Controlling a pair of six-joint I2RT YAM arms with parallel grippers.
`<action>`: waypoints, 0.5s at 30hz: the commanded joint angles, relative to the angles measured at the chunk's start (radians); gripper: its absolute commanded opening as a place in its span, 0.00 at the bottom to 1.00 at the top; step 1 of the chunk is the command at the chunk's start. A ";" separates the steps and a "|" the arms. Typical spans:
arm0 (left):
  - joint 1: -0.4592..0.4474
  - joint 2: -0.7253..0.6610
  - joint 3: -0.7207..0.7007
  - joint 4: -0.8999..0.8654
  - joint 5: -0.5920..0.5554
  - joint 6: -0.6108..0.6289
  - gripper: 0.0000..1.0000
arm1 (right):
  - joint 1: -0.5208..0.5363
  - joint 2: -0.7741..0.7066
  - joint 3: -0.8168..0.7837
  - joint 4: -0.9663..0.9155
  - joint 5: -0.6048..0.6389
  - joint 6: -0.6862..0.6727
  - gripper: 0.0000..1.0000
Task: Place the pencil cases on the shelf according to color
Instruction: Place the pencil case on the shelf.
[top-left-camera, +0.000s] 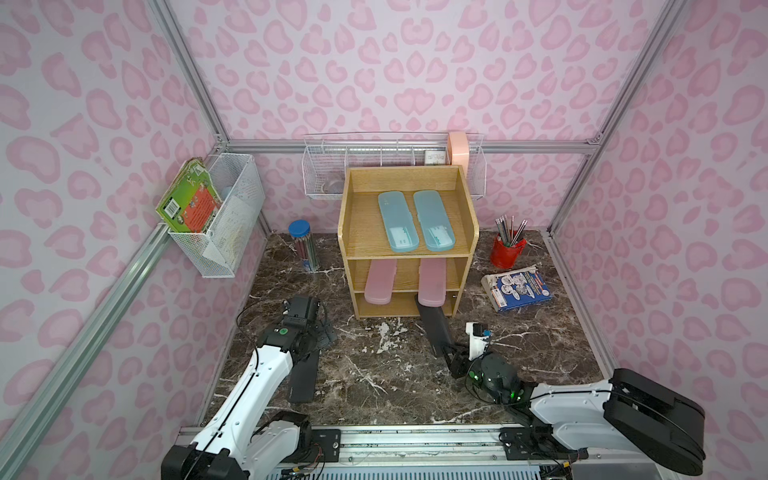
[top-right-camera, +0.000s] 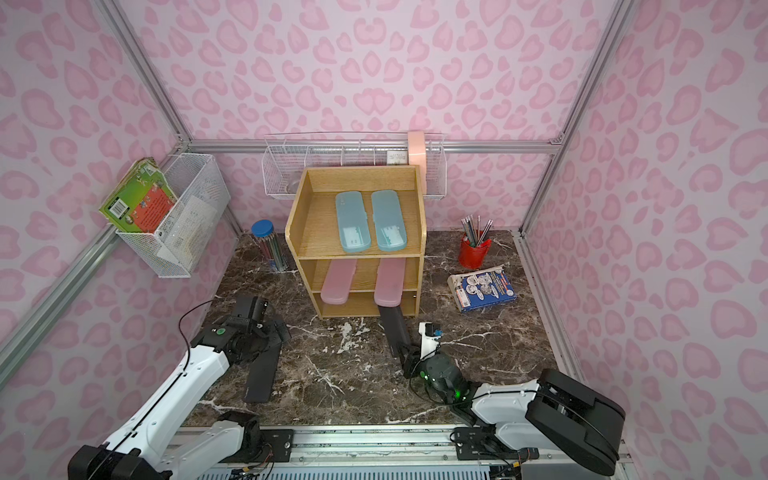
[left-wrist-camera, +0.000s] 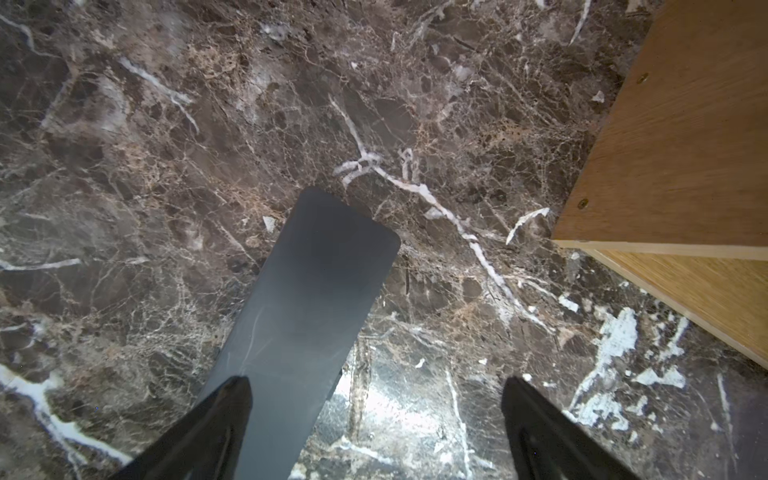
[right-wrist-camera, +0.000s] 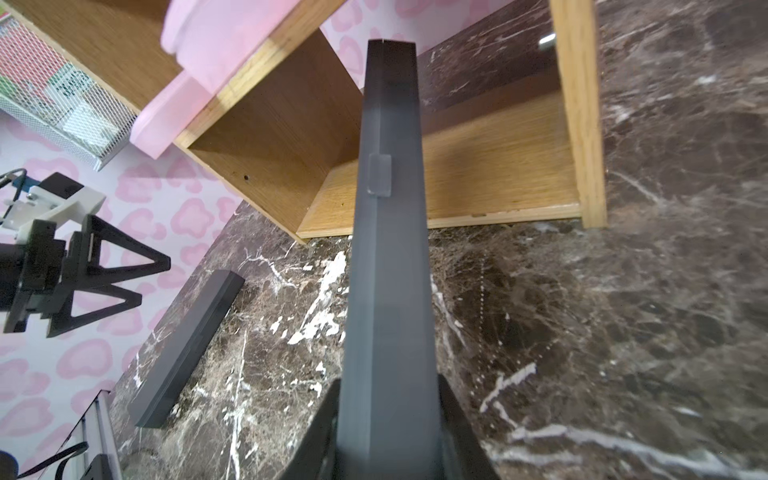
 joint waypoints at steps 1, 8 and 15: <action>0.001 0.004 0.010 0.005 0.004 0.012 0.99 | -0.028 0.019 0.015 0.065 -0.026 0.053 0.14; 0.001 0.011 0.006 0.004 -0.001 0.008 0.99 | -0.082 0.095 0.020 0.149 0.001 0.208 0.14; 0.000 0.023 0.006 0.008 -0.008 0.017 0.99 | -0.114 0.284 0.067 0.329 -0.021 0.312 0.17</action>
